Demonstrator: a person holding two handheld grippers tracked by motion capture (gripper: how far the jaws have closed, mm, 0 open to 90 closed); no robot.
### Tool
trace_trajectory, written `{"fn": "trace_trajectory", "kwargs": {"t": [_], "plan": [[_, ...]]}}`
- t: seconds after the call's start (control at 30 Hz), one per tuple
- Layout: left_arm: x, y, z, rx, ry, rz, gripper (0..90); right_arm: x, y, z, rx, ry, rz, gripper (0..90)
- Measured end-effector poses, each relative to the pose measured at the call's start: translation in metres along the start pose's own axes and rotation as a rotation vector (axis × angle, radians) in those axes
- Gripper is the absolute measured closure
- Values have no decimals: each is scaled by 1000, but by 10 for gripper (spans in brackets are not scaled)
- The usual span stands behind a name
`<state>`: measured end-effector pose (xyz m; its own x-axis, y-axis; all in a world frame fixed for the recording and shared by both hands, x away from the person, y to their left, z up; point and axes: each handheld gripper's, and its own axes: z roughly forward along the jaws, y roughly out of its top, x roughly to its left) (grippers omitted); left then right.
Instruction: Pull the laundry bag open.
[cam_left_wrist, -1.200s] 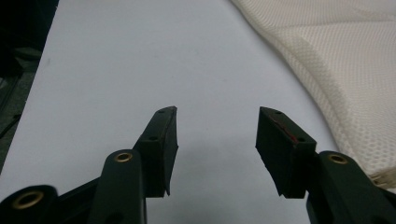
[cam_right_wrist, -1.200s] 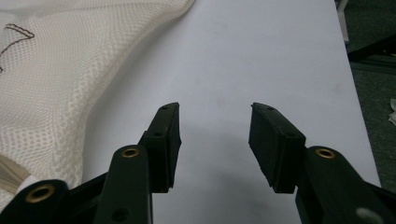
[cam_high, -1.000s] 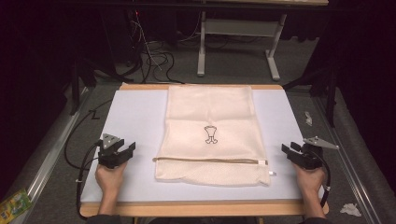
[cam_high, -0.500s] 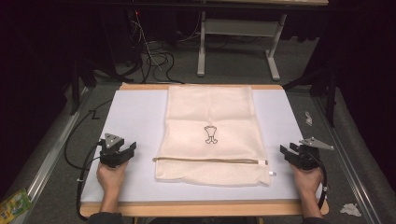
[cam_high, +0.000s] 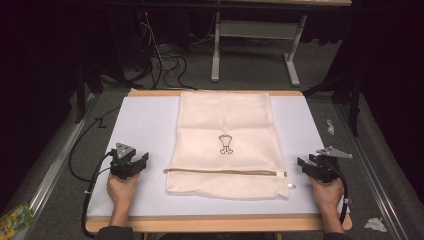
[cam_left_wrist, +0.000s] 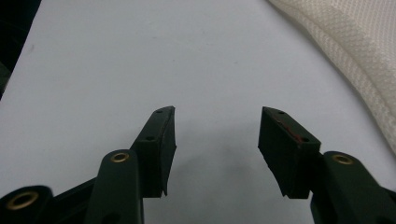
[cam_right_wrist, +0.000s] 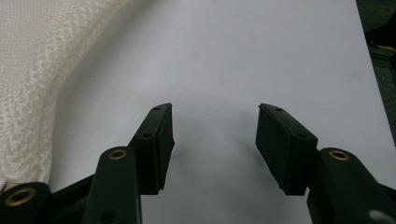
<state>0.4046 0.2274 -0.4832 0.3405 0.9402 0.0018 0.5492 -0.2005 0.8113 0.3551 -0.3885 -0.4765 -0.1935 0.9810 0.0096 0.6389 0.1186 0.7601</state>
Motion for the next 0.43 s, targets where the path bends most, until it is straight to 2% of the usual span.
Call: {"fn": "trace_trajectory", "kwargs": {"t": [0.3, 0.43], "plan": [[-1, 0, 2, 17, 3, 3, 435, 2, 0, 0, -2, -19, -21, 455], [-1, 0, 3, 18, 3, 6, 428, 2, 0, 0, 6, -17, -8, 440]]}}
